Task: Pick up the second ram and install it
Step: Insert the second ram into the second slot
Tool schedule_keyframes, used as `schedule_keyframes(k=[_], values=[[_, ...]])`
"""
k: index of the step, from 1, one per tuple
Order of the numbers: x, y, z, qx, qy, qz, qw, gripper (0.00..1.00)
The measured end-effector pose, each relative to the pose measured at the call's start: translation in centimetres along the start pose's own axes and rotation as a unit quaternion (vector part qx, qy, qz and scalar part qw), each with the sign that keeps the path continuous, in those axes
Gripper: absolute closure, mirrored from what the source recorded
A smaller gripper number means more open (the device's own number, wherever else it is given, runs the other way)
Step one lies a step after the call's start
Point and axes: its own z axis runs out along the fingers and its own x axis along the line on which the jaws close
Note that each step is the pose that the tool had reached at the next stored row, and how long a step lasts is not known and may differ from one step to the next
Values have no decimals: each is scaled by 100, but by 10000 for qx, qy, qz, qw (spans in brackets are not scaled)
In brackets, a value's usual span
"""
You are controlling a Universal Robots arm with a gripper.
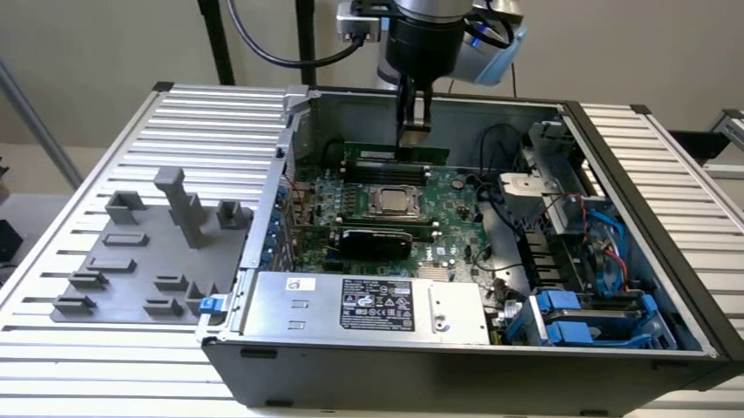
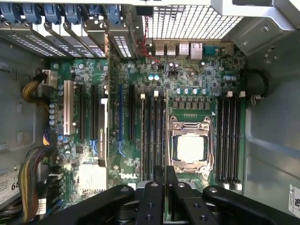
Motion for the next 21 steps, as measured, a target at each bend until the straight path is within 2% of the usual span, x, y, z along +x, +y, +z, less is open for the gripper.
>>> schedule_keyframes(k=[21], values=[[-27,-3,382,0,1,-21,10000,100]])
